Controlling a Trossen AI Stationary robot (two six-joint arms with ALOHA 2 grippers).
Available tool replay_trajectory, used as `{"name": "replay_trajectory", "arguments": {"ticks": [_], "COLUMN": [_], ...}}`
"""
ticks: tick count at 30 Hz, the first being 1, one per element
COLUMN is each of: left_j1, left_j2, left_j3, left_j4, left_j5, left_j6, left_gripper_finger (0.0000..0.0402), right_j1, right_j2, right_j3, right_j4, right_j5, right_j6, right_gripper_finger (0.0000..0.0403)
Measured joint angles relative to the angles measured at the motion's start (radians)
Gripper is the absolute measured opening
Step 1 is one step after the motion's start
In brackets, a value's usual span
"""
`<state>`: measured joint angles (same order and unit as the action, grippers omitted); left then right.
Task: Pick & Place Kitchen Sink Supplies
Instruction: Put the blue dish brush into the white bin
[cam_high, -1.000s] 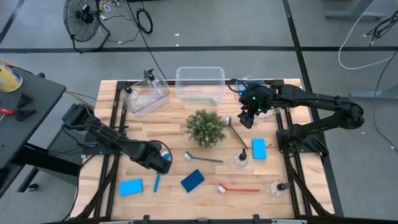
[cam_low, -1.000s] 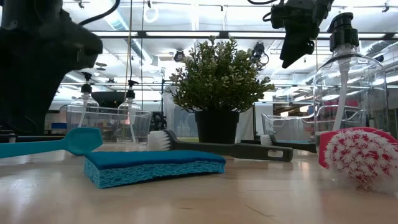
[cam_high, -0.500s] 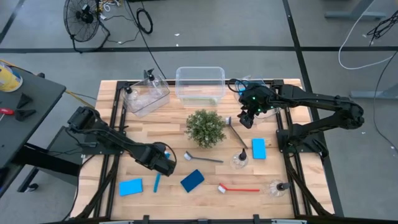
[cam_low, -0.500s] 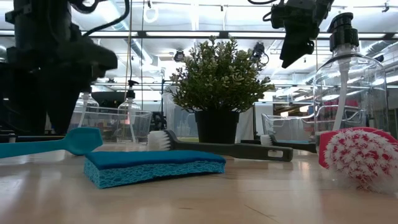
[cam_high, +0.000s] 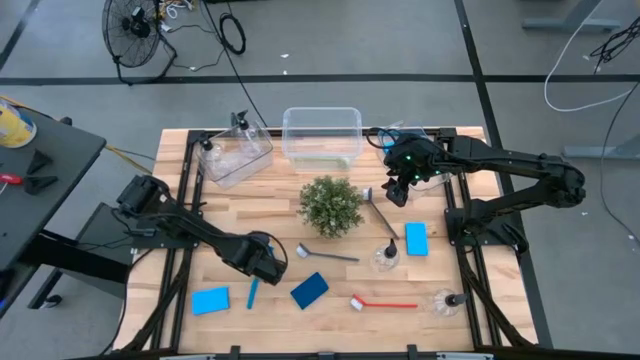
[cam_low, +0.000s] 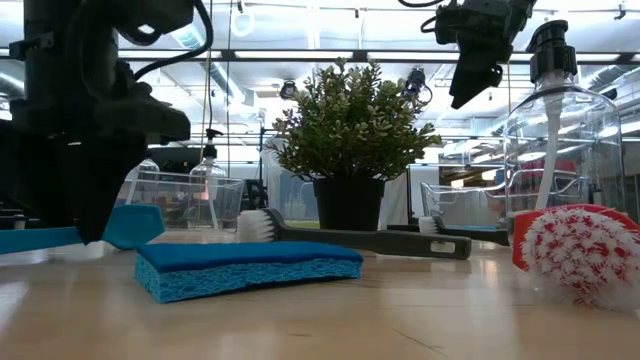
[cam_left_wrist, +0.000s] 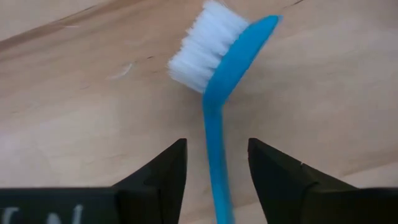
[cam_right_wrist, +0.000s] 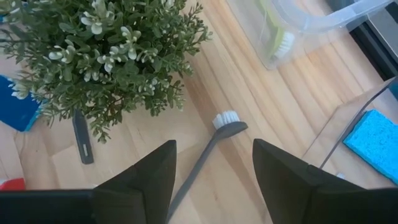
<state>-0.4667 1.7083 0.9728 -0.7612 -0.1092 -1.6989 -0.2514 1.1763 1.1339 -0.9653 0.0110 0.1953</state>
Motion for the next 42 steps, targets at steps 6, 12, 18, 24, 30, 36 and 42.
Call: {"name": "replay_trajectory", "arguments": {"ticks": [6, 12, 18, 24, 30, 36, 42], "left_j1": [0.004, 0.005, 0.005, 0.006, 0.02, 0.057, 0.112], "left_j2": [0.009, 0.009, 0.004, -0.006, -0.071, -0.17, -0.263], "left_j3": [0.0, 0.0, 0.002, 0.01, 0.032, 0.075, 0.112], "left_j4": [0.026, 0.029, 0.032, 0.025, -0.022, -0.164, -0.19], "left_j5": [0.001, 0.008, 0.007, 0.021, -0.009, -0.089, -0.179], "left_j6": [0.001, 0.007, 0.008, 0.028, 0.046, 0.086, 0.188], "left_gripper_finger": [0.0125, 0.006, 0.0018, 0.0023, 0.0019, 0.0019, 0.0019], "right_j1": [0.0, 0.0, 0.0, 0.0, 0.0, 0.0, 0.0], "right_j2": [0.0, 0.0, 0.0, 0.0, 0.0, 0.0, 0.0], "right_j3": [0.0, 0.0, 0.0, 0.0, 0.0, 0.0, 0.0], "right_j4": [0.001, 0.006, 0.006, 0.007, 0.011, 0.03, 0.059], "right_j5": [0.0, 0.0, 0.0, 0.0, 0.0, 0.0, 0.0], "right_j6": [-0.004, -0.02, -0.021, -0.021, -0.021, -0.021, -0.021], "right_gripper_finger": [0.0213, 0.0213, 0.0213, 0.0213, 0.0213, 0.0213, 0.0213]}}
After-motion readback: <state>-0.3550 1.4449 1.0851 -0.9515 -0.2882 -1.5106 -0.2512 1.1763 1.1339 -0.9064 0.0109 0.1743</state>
